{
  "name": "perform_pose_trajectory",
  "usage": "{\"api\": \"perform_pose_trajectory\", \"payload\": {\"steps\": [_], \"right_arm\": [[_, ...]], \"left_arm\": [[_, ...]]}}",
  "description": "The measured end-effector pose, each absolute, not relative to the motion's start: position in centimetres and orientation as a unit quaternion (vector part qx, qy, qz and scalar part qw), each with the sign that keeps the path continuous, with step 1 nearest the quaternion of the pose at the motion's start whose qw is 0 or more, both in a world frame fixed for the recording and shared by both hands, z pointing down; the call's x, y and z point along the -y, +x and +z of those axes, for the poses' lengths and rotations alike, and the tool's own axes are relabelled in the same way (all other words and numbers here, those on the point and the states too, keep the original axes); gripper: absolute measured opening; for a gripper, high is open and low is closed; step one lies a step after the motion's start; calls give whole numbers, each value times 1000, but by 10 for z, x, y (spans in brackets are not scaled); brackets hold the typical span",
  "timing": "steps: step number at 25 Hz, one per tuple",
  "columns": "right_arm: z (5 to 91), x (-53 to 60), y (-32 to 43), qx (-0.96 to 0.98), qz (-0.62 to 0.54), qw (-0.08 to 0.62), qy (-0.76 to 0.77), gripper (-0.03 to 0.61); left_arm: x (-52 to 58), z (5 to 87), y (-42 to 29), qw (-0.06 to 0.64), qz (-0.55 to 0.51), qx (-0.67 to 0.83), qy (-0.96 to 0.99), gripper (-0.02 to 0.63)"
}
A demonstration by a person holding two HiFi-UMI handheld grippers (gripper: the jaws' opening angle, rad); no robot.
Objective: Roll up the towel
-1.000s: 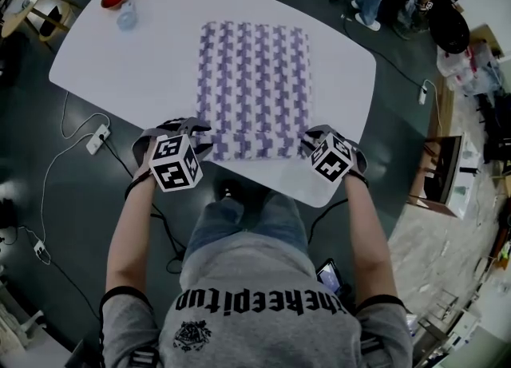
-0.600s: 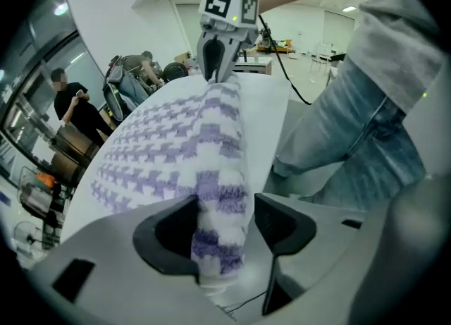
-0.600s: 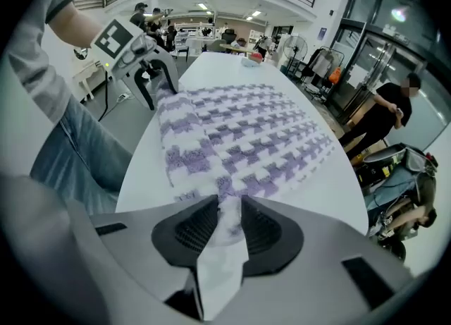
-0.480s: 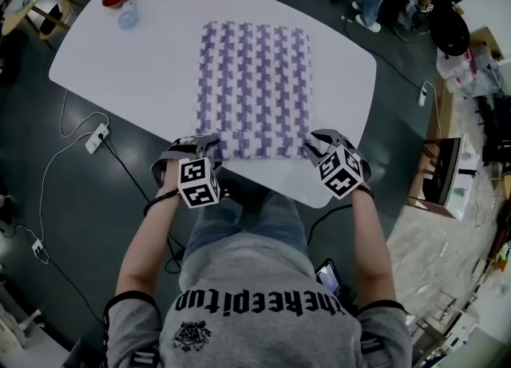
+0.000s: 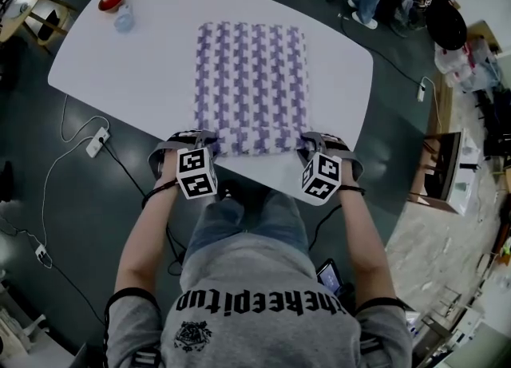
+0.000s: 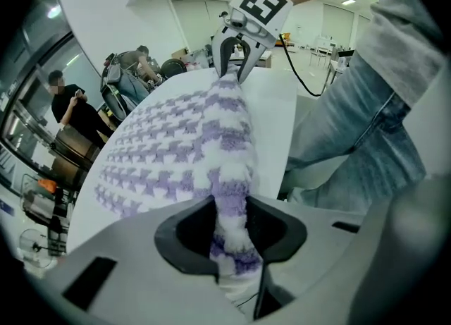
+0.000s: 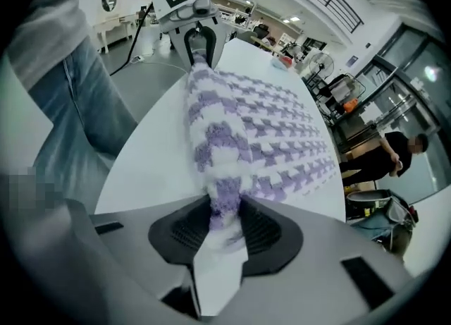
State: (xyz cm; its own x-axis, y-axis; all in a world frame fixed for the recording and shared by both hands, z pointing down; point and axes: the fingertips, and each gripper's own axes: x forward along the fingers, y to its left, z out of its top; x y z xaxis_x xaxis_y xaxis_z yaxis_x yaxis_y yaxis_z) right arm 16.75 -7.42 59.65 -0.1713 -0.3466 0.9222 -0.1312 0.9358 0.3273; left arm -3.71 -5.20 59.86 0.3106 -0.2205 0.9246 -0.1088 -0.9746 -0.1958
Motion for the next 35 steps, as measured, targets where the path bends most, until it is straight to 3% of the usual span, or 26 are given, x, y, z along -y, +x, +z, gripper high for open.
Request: {"api": "perform_pose_trajectory", "payload": {"steps": [3,20,35], "right_arm": [[583,55,164,762,-86,623,153,88],[599,100,167,805,61,580,108,91],[562,120,156,809,49,564,155,100]], "left_arm": [[31,589,-41,44,-578,-87,-810,103],[71,610,-40,-41,-566,22,-823,112],[102,578,-56,-43,-543,-30,-838,127]]}}
